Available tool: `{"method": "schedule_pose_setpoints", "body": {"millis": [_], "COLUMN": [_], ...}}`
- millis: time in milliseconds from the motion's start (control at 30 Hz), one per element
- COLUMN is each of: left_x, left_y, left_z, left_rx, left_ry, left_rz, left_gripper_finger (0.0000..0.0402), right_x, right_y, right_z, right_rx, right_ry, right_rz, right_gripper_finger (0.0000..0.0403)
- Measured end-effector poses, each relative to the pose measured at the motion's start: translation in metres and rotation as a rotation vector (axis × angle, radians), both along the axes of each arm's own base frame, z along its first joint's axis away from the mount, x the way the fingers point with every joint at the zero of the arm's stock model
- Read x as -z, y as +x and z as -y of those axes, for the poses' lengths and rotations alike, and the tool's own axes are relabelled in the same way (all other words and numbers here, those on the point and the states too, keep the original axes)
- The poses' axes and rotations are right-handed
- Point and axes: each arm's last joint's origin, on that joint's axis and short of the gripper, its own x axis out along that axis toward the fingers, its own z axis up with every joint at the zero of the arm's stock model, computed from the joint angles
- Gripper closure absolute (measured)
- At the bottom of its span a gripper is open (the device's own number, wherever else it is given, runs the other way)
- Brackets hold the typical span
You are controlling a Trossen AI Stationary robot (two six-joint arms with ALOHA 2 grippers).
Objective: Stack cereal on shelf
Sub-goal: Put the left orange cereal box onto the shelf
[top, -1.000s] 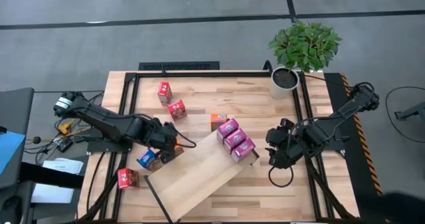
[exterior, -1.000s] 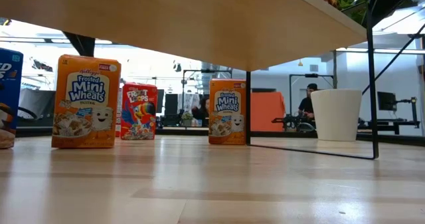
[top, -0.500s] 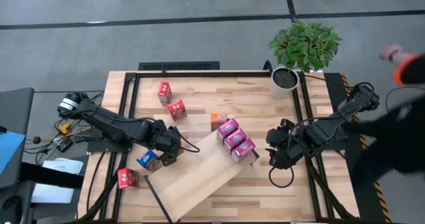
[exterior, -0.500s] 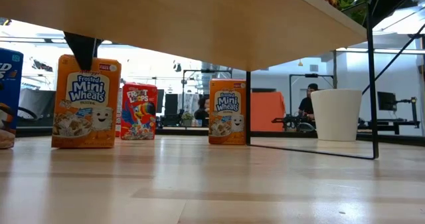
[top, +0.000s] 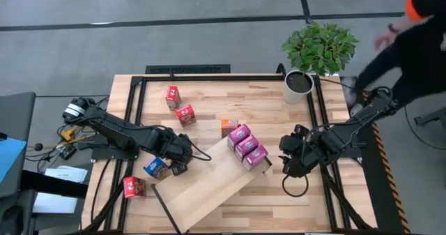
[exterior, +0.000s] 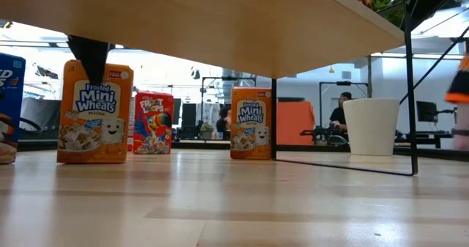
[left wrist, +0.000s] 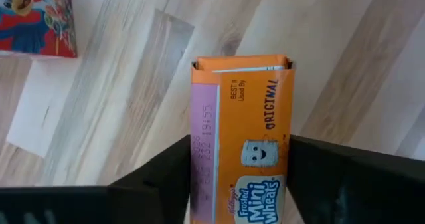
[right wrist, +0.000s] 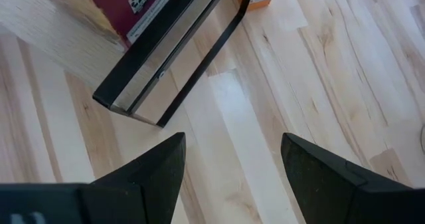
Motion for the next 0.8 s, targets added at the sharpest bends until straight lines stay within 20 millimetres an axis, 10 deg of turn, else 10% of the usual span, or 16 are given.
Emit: {"method": "schedule_pose_setpoints", "body": {"millis": [367,800], "left_x": [-0.033,-0.136], "left_y": [-0.003,-0.007], "left_z": [-0.004,-0.014], "left_rx": [-0.035,-0.141], "left_ry": [0.03,-0.015], "left_rz": [-0.032,0.123], "left_gripper_finger": [0.0274,0.0275], "right_x": [0.0,0.0], "right_y": [0.0,0.0], "right_z": [0.0,0.0], "right_rx": [-0.016,-0.024], "right_ry": [-0.009,-0.012], "right_rz": [-0.004,-0.005], "right_gripper_finger": [0.0128,0.0128]}}
